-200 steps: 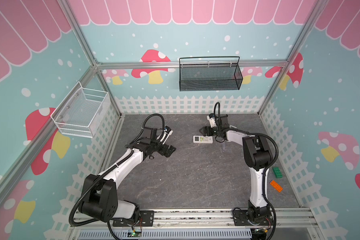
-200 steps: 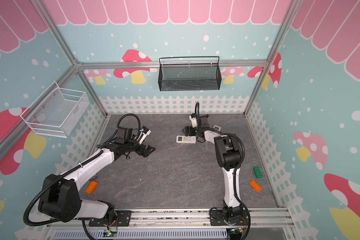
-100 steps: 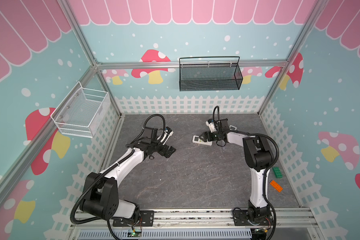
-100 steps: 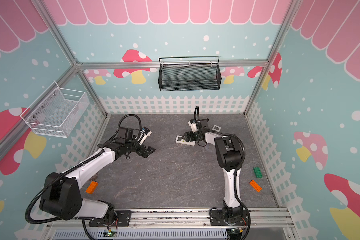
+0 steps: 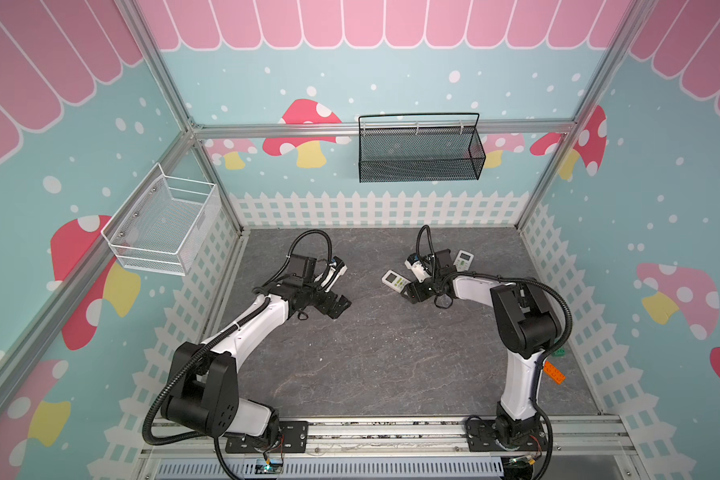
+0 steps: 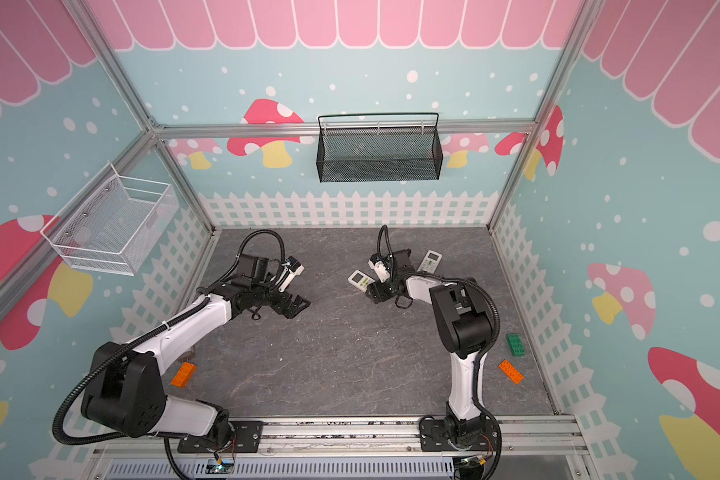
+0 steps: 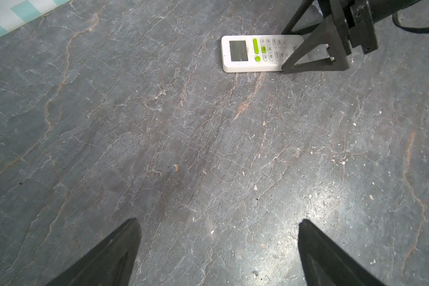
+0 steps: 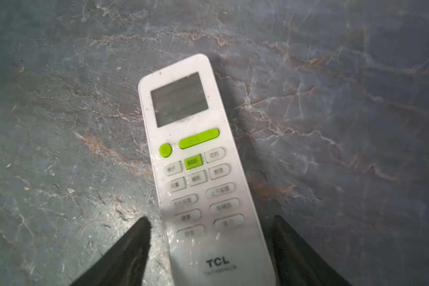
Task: Unload the batteries from the remote control
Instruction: 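Grasp the TCL remote with the right gripper and lift it toward the left gripper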
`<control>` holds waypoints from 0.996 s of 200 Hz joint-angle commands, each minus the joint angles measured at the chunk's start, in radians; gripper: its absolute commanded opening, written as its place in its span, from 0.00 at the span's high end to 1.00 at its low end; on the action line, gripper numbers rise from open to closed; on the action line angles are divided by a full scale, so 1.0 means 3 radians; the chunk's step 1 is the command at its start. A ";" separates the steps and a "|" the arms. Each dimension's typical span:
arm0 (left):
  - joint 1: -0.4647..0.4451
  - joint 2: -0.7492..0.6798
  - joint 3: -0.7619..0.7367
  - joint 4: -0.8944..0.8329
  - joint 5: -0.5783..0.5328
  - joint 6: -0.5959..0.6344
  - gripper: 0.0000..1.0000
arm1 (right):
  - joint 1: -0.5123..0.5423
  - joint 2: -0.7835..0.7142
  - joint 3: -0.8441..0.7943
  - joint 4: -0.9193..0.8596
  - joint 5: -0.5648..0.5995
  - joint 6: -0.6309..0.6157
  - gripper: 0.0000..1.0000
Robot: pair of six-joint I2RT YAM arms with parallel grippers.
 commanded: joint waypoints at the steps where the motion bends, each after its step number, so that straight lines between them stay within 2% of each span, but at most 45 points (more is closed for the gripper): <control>1: 0.0013 0.0052 0.0112 -0.0053 0.0054 0.0065 0.00 | 0.0060 0.0203 0.0061 -0.0443 0.0184 -0.0147 0.35; 35: 0.0016 0.0036 0.0131 -0.0073 0.0030 0.0091 0.00 | 0.0243 0.0239 0.0128 -0.0512 0.0514 -0.0358 0.36; 69: 0.0016 0.0021 0.0153 -0.0105 0.0018 0.0114 0.00 | 0.0332 0.0273 0.0143 -0.0527 0.0658 -0.0470 0.34; 86: 0.0015 0.0012 0.0178 -0.0134 0.0011 0.0140 0.00 | 0.0345 0.0271 0.0144 -0.0522 0.0704 -0.0484 0.39; 100: 0.0015 0.0011 0.0220 -0.0156 0.0024 0.0141 0.00 | 0.0343 0.0237 0.0119 -0.0485 0.0715 -0.0494 0.48; 103: 0.0015 0.0006 0.0239 -0.0164 0.0040 0.0262 0.00 | 0.0344 0.0229 0.0115 -0.0478 0.0706 -0.0495 0.49; 117: 0.0005 0.0015 0.0362 -0.0263 0.0129 0.0356 0.00 | 0.0340 0.0172 0.0088 -0.0430 0.0678 -0.0500 0.53; 146: -0.0036 0.0076 0.0845 -0.0672 0.0364 0.0729 0.00 | 0.0331 -0.0055 0.0087 -0.0425 0.0492 -0.0547 0.55; 199: -0.0083 0.0101 0.1664 -0.1100 0.1052 0.2164 0.00 | 0.0249 -0.0828 -0.0004 -0.0430 -0.0368 -0.0757 0.59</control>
